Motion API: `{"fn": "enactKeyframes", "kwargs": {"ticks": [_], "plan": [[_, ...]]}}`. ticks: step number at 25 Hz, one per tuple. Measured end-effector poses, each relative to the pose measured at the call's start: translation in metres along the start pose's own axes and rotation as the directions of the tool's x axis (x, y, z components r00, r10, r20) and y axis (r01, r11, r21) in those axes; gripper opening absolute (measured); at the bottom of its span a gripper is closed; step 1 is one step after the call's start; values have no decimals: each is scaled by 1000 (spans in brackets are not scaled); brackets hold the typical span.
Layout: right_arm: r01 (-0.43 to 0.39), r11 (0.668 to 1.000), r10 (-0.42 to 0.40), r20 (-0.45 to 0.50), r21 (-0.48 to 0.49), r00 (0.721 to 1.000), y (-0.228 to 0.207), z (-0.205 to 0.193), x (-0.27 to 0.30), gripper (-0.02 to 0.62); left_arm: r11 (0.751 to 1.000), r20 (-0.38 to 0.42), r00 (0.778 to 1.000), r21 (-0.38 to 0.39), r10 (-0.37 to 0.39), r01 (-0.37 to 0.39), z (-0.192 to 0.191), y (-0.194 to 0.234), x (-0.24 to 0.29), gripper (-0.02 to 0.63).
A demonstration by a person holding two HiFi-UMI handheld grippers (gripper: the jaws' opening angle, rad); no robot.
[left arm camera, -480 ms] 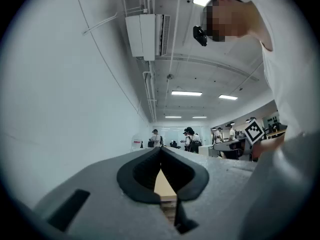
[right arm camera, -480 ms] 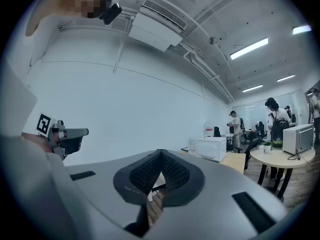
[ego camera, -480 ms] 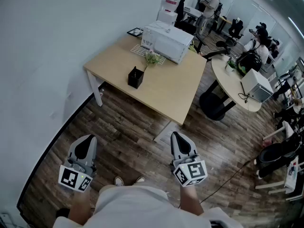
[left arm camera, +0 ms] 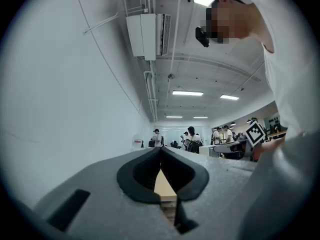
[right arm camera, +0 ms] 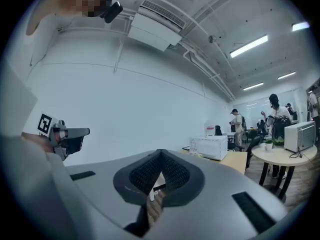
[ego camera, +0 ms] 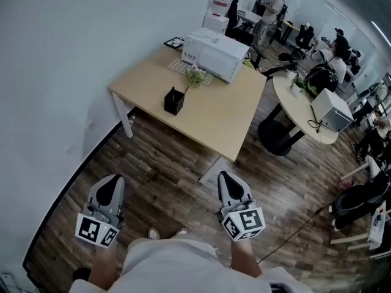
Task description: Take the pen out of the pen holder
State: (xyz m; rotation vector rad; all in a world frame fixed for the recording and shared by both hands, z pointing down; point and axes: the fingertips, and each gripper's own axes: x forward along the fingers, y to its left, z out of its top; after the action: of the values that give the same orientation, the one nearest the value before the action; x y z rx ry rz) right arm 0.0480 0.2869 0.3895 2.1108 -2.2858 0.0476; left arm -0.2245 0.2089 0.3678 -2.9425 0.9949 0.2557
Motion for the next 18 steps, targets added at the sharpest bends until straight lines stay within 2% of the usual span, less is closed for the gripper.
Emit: {"fn": "enactKeyframes", "kwargs": {"ticks": [14, 15, 16, 18], "plan": [[-27, 998, 25, 39, 62, 999, -20, 2, 3, 2, 1000, -7, 1000, -9, 20, -20, -6, -6, 10, 12], [-34, 997, 31, 43, 73, 999, -23, 4, 4, 71, 1000, -7, 1000, -9, 22, -22, -6, -7, 11, 12], [-41, 996, 37, 48, 82, 998, -27, 5, 5, 184, 1000, -8, 1000, -8, 25, -25, -6, -7, 12, 14], [-45, 995, 40, 58, 89, 998, -36, 9, 5, 205, 1000, -9, 999, -6, 30, -30, -5, -9, 14, 14]]}}
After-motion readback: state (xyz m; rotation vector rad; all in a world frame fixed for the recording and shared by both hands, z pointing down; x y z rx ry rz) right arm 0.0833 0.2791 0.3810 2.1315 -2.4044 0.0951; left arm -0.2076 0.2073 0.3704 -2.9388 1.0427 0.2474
